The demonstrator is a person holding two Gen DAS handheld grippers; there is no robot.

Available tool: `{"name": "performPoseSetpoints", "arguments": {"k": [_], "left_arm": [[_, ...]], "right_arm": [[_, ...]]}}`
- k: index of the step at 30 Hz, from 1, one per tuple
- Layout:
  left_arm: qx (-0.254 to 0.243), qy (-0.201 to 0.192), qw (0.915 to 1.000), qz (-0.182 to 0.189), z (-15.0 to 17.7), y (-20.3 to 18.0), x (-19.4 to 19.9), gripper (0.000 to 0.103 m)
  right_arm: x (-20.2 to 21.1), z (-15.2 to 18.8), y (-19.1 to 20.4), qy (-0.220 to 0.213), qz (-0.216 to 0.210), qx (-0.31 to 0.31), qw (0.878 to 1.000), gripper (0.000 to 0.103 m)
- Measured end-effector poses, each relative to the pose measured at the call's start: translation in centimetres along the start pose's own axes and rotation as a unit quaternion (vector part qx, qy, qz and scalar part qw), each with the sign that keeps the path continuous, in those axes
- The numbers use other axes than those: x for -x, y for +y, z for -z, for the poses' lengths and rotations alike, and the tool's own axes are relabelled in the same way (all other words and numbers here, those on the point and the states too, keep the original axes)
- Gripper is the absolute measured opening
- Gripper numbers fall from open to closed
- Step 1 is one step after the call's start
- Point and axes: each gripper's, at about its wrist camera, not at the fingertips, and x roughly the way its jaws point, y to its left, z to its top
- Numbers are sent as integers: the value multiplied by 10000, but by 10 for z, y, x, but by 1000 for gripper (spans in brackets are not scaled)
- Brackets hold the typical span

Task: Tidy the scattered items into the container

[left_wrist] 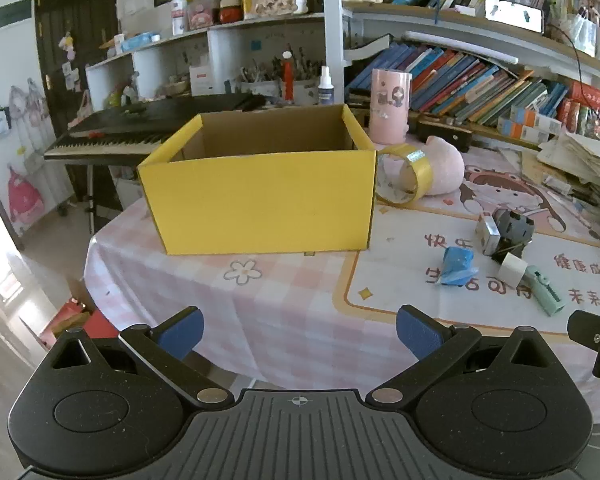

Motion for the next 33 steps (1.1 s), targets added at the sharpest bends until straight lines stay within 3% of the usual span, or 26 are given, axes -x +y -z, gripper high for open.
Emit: {"name": "performPoseSetpoints", "arguments": {"k": [25,33], "left_arm": [[-37,221,9994,265,-1,-6,-3,103],[-60,105,9994,310,-7,-13,-3,103]], "right_arm": [[8,2,-1,-202,-100,125,9997,103],[4,1,-9,-140,-189,48,9997,103]]}}
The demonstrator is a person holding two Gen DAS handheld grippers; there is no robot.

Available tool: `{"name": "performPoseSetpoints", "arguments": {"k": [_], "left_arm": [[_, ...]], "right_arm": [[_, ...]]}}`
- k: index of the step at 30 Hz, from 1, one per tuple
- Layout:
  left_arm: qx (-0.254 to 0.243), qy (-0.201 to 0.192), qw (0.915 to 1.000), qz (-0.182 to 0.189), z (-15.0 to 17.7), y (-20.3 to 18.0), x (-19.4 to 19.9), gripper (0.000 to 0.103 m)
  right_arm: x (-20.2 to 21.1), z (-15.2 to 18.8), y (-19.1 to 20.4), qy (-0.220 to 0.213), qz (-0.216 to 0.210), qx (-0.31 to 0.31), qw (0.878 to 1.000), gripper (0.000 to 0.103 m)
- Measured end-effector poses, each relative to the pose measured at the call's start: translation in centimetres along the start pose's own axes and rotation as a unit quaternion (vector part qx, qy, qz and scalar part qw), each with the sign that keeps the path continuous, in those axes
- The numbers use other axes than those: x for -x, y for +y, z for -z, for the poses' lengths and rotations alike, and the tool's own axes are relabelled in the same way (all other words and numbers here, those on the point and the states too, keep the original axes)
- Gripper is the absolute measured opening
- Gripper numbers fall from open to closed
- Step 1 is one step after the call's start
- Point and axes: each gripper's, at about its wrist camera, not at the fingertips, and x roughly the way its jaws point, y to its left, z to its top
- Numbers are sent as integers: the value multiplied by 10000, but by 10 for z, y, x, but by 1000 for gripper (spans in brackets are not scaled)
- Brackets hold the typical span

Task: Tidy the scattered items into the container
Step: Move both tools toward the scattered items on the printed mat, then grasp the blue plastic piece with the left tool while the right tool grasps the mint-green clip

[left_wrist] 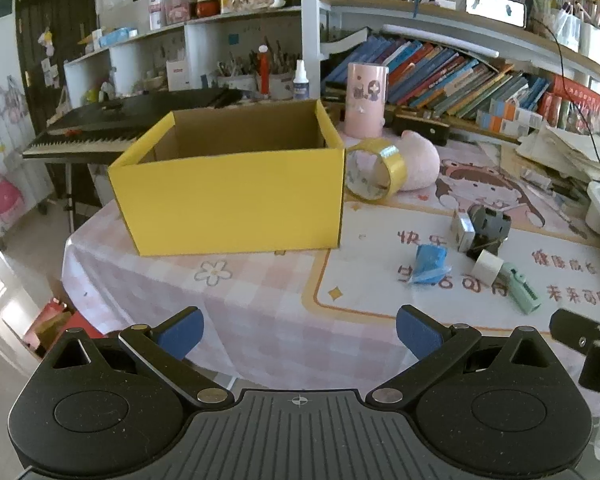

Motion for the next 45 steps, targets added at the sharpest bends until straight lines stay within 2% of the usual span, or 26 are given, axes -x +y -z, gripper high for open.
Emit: {"name": "performPoseSetpoints", "arguments": {"k": [9,14,22,30,36,42,45], "left_arm": [[63,13,10000,25,-9,-15,-12,103],[188,44,9998,-62,-13,-25,-19,103],[375,135,9987,-309,-20,-39,-31,103],[372,198,9977,-523,-25,-57,-42,102],[310,297,9972,-615,-28,-68,-50,102],[275,436,9970,-572,-33,-81,-63,99],[217,554,9973,-423,-37,-91,-74,94]], "right_arm": [[-19,-10,-18,79,-91,-41,9999,103],[-37,-18,-29,230,-201,14,9995,98],[-74,-31,-43,645,-420,278,9966,58],[-112,-37,-50,1074,-569,589,9908,57],[-138,-39,-49,1363,-862,846,9833,55],[-151,-41,-49,1370,-1115,1161,9774,23],[-153,-44,-58,1358,-1246,1157,9760,23]]}}
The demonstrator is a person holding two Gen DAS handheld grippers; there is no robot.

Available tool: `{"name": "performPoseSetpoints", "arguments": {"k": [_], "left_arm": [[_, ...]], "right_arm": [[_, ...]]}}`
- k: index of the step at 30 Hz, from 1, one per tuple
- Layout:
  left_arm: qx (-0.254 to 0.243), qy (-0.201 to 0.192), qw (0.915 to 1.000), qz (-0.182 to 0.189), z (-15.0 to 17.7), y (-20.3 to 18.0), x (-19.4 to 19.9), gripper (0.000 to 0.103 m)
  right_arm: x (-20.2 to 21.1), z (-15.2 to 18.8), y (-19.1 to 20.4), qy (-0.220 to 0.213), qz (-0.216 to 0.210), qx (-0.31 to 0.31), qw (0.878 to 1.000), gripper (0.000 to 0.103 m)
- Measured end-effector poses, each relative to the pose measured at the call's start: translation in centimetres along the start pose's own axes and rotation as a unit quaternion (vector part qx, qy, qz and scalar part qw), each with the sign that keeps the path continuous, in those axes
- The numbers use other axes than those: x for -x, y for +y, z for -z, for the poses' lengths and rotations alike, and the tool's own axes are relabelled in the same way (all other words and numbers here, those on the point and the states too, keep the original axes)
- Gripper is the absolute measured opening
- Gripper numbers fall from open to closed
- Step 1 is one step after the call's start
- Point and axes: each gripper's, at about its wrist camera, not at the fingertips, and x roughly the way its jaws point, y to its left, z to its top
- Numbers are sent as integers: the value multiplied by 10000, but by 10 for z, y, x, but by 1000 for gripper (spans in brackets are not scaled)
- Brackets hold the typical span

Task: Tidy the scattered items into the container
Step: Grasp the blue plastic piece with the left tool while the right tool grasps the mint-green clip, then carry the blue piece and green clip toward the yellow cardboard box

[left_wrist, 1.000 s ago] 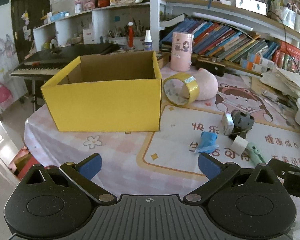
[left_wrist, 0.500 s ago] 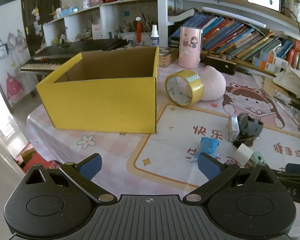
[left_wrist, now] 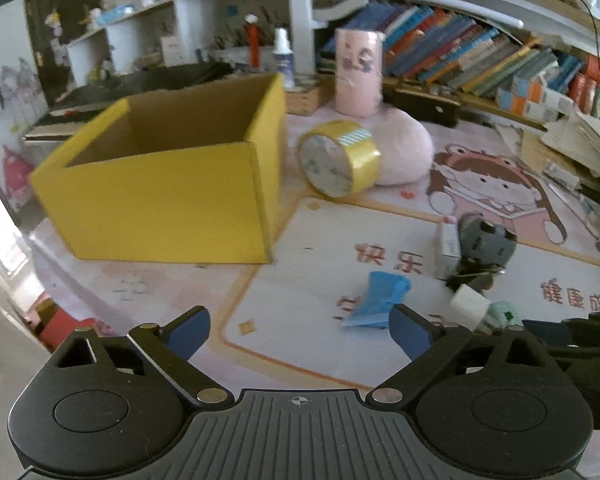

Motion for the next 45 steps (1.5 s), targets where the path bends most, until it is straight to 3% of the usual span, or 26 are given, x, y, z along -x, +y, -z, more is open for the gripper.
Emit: {"name": "performPoseSetpoints", "arguments": {"k": [9,14,18,25,28,35,45], "left_arm": [[-291,289,9988,279,-15,-35,-36,63],[-496,452,9973,301,-18,-49,-54,58],[-580,650,9958,281,-15,-55,-64,47],[-395,662,9962,412,-17,-54,-67,30],[-268,664,9967,371,-18,-52,-63,29],[134,253,9980,558,-23,-34,-34,28],[285,18,9963,814,-11,6,-3,28]], "right_arm": [[19,-6,-36,-333,34,-283,9990,23],[21,-8,-44,-375,-56,-301,9988,23],[22,-10,-48,-394,-176,-273,9987,23],[20,-11,-54,-339,-331,-278,9985,23],[21,-11,-54,-346,-335,-272,9985,23],[27,-10,-45,-389,-321,-221,9985,23],[46,-4,-1,-532,-175,-212,9982,23]]}}
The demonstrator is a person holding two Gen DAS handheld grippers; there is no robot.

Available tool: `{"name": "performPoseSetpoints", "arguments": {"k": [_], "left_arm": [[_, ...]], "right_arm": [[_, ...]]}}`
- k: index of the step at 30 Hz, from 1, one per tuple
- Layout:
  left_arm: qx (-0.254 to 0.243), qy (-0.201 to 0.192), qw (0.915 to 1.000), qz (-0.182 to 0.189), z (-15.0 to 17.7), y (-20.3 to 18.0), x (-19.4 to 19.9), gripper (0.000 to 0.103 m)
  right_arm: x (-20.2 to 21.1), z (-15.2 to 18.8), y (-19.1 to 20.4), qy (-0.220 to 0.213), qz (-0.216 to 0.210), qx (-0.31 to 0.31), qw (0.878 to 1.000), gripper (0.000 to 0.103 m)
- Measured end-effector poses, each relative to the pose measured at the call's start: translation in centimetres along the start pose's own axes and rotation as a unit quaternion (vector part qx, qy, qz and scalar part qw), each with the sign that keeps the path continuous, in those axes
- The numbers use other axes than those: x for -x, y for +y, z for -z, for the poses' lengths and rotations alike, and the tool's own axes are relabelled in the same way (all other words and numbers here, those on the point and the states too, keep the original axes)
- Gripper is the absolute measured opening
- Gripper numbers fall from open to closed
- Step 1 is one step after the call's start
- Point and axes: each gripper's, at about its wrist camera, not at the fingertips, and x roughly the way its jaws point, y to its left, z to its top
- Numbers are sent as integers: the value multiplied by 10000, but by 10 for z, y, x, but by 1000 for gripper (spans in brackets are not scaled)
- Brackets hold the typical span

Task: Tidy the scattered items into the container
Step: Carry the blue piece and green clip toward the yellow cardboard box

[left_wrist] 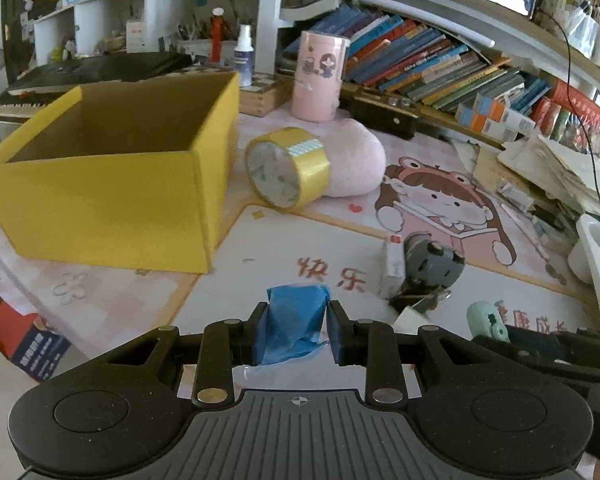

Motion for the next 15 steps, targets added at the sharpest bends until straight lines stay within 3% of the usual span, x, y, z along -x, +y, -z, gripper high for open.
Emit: {"name": "performPoseSetpoints", "arguments": {"k": [15], "left_arm": [[-91,-124,9999,-3,24,83,51,28]], "right_arm": [[13,17,99,61,-97,6,9999,23]]}}
